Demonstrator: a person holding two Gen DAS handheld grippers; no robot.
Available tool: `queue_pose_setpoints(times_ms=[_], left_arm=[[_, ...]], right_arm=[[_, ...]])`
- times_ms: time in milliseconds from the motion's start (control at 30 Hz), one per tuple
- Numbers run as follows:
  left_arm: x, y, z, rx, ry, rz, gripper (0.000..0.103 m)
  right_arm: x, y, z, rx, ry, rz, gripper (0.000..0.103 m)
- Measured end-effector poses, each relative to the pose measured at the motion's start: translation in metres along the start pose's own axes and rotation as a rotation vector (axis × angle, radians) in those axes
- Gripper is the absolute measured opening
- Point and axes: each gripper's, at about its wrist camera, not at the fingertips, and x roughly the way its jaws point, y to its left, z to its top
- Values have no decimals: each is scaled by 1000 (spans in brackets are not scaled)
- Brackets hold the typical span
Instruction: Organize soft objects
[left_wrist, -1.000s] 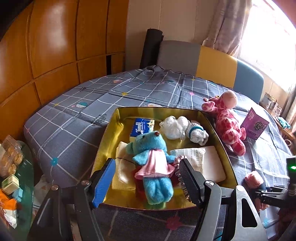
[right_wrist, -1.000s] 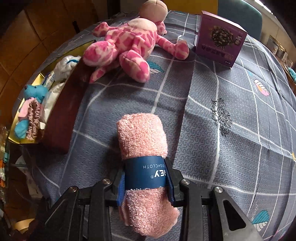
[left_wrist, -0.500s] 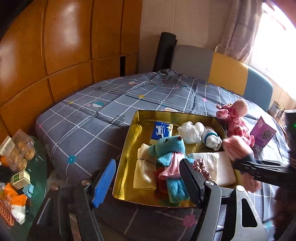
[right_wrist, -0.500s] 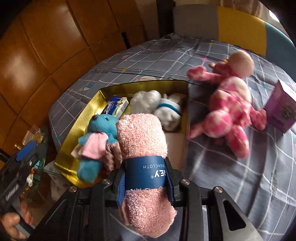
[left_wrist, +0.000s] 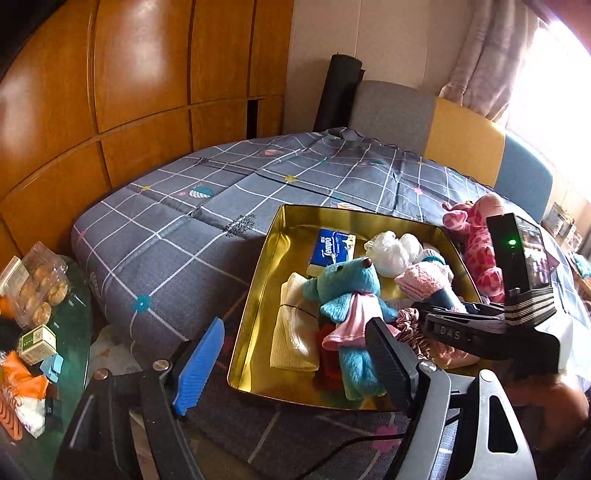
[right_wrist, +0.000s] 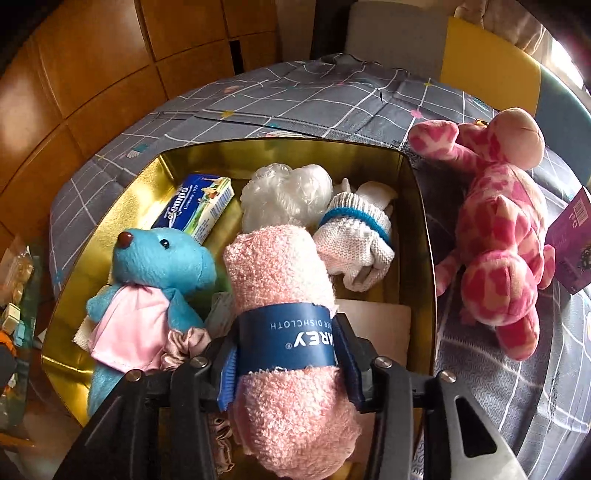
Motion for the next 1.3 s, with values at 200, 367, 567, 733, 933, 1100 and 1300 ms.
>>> queue_pose_setpoints(times_ms=[200, 367, 567, 733, 933, 1100, 1300], left_arm=[[-2, -3, -1, 1, -7, 4, 86], [-5, -5, -1, -2, -12, 3, 93], [-12, -15, -3, 12, -25, -9, 98], [-21, -28, -5, 39, -46, -22, 101], [-28, -47, -10, 68, -52, -40, 103], [-35, -62, -16, 108, -60, -39, 103], [-41, -71, -20, 134, -69, -24, 103]], right_arm=[[-21, 5, -12, -14, -81, -13, 52], [-45, 2, -24, 12, -154, -47, 53], [-69, -6, -43, 56, -211, -90, 53], [-91, -16, -64, 81, -267, -154, 53], [-106, -28, -85, 109, -290, -198, 53], [-112, -39, -95, 145, -298, -201, 53], [-117, -42, -100, 158, -312, -205, 53]])
